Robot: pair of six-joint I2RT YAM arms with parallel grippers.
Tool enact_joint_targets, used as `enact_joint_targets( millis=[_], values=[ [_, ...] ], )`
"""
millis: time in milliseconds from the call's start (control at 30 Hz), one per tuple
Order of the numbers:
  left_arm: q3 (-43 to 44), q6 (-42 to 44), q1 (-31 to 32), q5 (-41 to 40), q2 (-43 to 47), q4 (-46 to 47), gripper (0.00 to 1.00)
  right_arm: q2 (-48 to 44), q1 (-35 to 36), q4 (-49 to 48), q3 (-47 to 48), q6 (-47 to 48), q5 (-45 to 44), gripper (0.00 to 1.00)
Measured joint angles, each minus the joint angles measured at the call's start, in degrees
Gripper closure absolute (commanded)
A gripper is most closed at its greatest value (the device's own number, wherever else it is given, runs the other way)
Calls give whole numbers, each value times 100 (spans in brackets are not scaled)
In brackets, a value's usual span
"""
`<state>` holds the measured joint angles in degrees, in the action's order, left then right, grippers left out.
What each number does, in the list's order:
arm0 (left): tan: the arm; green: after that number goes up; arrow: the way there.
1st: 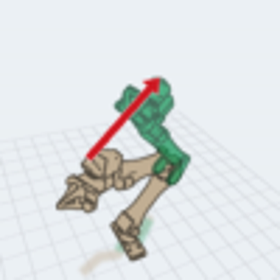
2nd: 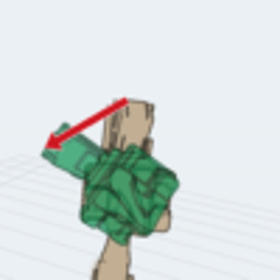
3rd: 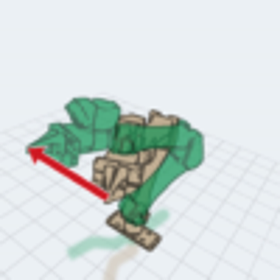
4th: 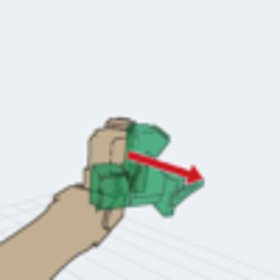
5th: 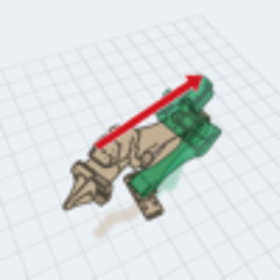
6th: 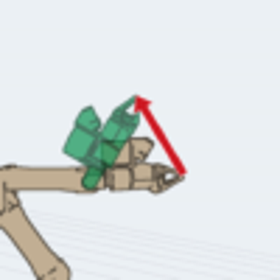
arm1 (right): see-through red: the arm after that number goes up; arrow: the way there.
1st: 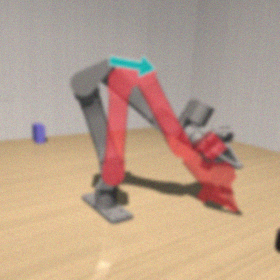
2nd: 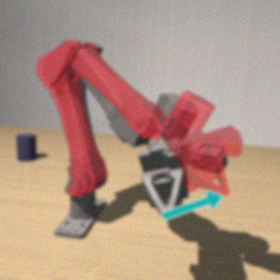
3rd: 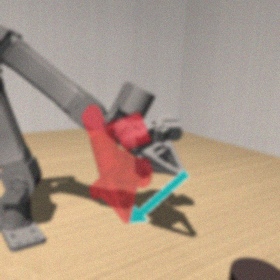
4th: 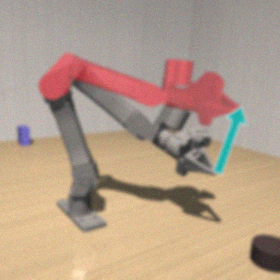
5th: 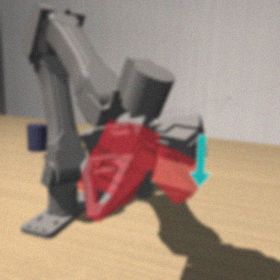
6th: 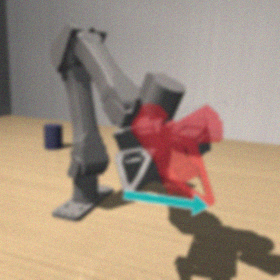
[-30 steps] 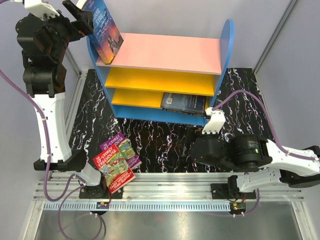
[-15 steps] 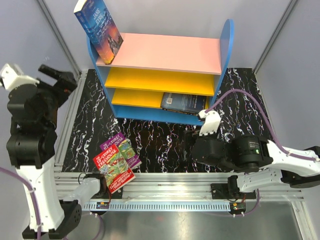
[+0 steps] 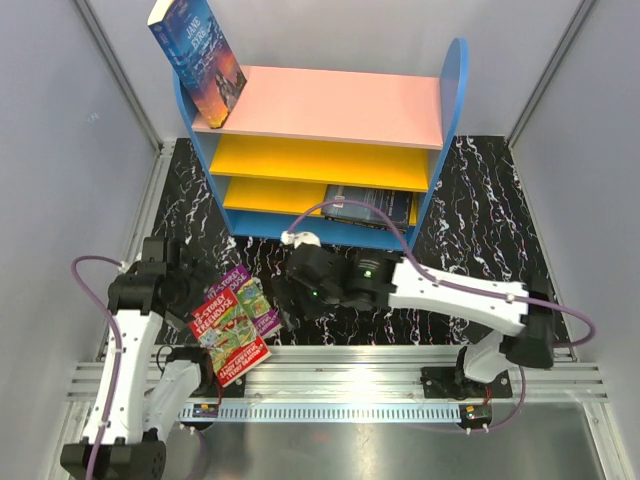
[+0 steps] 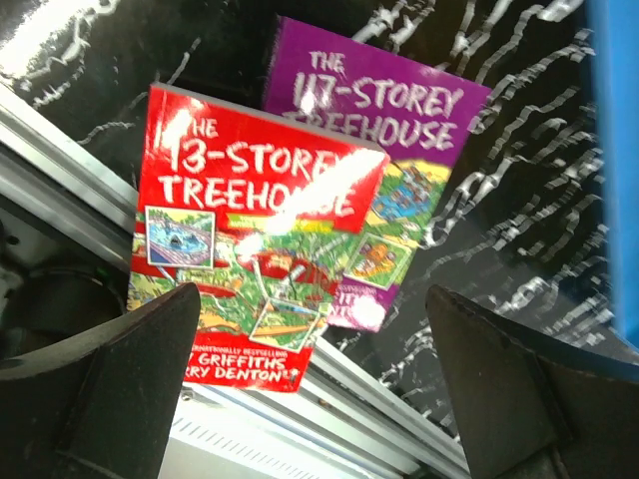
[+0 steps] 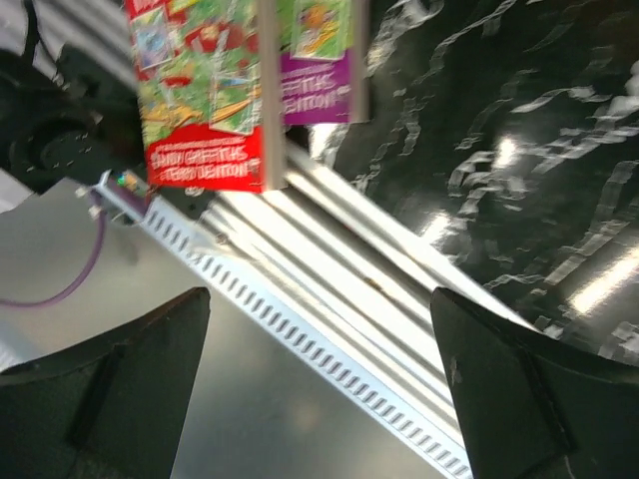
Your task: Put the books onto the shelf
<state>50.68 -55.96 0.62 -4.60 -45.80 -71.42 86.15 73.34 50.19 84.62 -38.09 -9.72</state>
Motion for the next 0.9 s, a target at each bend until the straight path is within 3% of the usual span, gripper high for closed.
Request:
enact_joint_targets(
  millis=[200,400,633,900],
  values=[
    [-105,-61,0,214,420,-28,1,1001,-391,-1158,-136,-190,1825,1],
    [-164,37,0,306,367,-4,1,1589,-658,-2804,-1169,-1165,3104,1],
    [-164,221,2,319,369,17,1,1996,-673,-4107,-1941,-2173,3598,1],
    [-76,610,0,328,186,28,1,2667,-750,-5436,-2039,-2879,3668,3]
  ],
)
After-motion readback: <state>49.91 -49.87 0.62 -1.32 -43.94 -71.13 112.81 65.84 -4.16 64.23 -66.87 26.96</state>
